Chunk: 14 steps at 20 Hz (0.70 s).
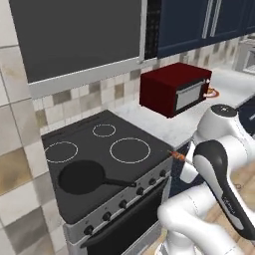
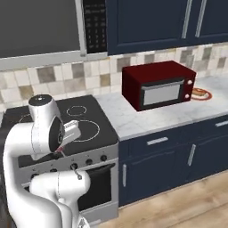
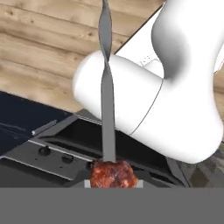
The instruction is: Place the cold items (mushroom and broccoli) from the fridge in one tupperware on the dining counter. Place the warm items (kebab skewer and hot dog) in the stove area in another tupperware.
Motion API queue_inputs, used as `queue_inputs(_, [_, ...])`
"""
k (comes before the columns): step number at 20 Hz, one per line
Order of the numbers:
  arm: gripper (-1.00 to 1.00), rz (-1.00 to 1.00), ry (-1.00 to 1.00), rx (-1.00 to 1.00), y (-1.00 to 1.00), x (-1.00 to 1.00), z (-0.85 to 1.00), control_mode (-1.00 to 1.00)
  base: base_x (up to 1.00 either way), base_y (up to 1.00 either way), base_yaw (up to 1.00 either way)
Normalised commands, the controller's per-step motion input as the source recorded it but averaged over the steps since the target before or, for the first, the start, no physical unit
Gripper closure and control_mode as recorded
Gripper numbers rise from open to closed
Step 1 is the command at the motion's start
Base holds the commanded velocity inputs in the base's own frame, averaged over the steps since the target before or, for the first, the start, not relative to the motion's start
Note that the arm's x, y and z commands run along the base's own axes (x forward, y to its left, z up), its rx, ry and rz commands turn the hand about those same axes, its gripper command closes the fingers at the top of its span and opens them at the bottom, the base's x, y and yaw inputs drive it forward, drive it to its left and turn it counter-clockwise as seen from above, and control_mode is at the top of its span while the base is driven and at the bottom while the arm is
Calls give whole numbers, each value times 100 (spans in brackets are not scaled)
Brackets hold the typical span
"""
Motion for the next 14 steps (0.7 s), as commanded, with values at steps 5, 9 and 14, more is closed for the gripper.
queue_inputs(5, [100,0,0,0,0,0,0,100,54,-73,-60])
queue_inputs(9, [100,0,0,0,0,0,0,100,59,-88,-59])
queue_inputs(14, [100,0,0,0,0,0,0,100,82,-77,-55])
